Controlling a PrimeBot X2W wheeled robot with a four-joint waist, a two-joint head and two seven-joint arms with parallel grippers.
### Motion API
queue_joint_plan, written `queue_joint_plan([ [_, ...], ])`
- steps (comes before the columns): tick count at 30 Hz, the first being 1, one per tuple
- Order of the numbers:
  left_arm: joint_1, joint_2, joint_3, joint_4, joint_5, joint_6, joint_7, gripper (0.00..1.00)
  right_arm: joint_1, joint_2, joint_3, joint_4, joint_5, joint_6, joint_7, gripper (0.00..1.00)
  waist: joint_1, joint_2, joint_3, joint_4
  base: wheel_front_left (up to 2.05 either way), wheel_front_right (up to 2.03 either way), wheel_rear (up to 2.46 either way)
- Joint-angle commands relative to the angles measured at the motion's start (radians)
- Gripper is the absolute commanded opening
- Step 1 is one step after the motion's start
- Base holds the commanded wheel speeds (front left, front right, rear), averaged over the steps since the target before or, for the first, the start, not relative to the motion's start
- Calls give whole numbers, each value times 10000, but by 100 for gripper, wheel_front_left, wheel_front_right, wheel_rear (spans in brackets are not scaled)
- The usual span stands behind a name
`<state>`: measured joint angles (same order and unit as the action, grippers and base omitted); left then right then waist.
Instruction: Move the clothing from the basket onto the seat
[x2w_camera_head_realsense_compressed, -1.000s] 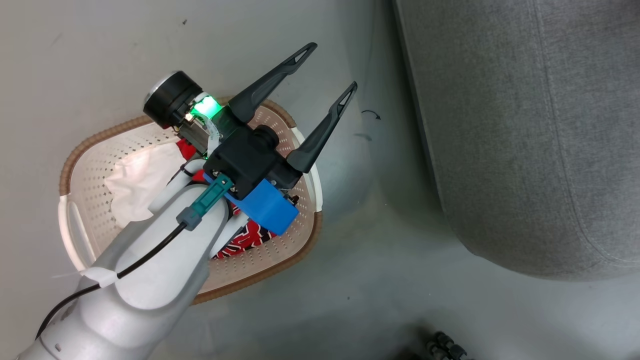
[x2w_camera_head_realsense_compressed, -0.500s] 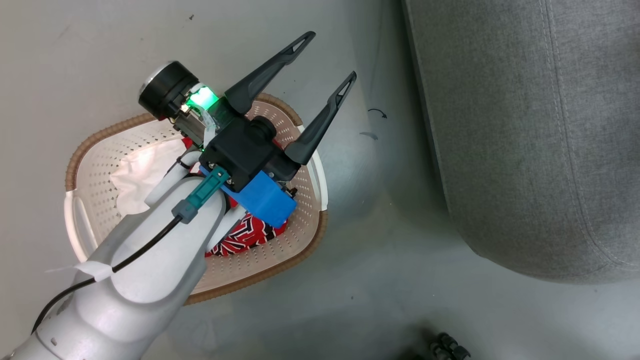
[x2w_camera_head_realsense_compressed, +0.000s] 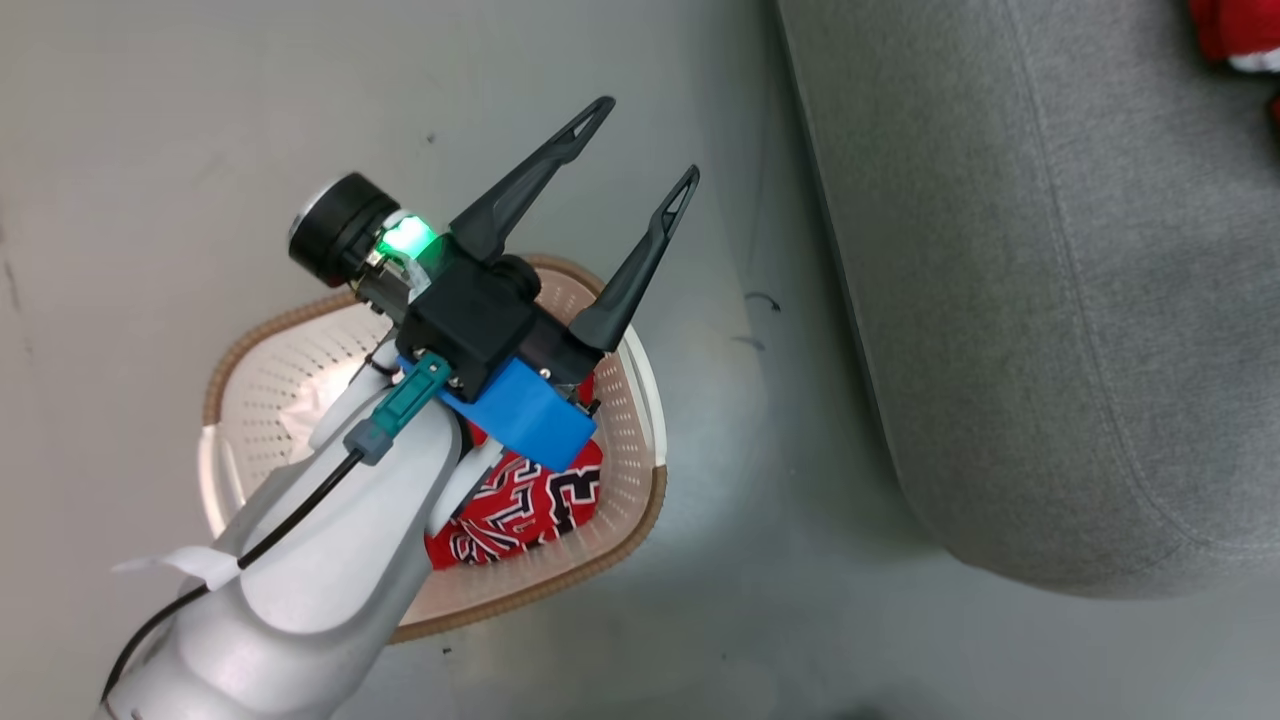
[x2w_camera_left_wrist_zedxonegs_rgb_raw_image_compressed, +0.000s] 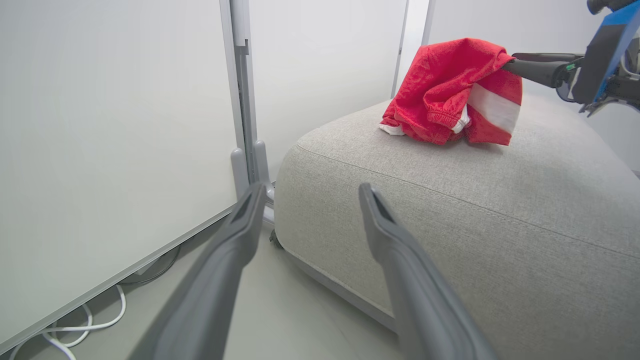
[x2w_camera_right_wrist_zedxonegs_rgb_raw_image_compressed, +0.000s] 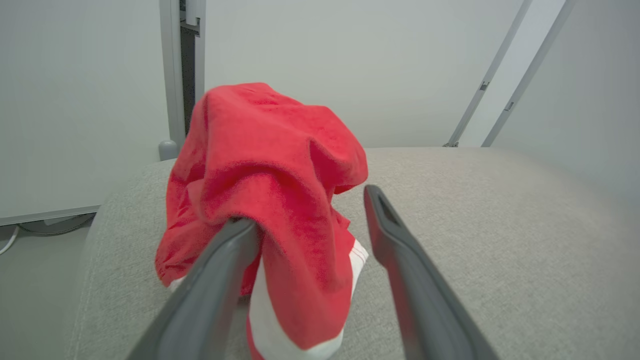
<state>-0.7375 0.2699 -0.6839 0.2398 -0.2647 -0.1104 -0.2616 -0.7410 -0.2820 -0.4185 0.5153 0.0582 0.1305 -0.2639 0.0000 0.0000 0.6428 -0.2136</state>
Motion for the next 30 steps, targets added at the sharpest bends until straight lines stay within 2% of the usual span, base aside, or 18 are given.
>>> queue_joint_plan([
  [1, 232, -57, 173, -15, -65, 48, -47, 100, 479, 154, 140, -386, -55, 3, -10, 100, 0, 0, -569, 171, 0, 0, 0],
  [10, 1601, -414, 1206, -3, -137, 123, -49, 100, 2231, 558, 1028, -1935, 6, 5, -9, 100, 0, 0, -2032, 624, 0, 0, 0],
  [18, 2762, -748, 2610, -156, 18, 206, -47, 100, 3188, 1073, 2032, -2909, 76, 3, -8, 100, 0, 0, -3070, 1252, 0, 0, 0],
  [30, 4142, -1198, 4874, -568, 351, 115, -41, 100, 4239, 1653, 3019, -3324, 180, 5, -8, 100, 0, 0, -4125, 2117, 0, 0, 0],
])
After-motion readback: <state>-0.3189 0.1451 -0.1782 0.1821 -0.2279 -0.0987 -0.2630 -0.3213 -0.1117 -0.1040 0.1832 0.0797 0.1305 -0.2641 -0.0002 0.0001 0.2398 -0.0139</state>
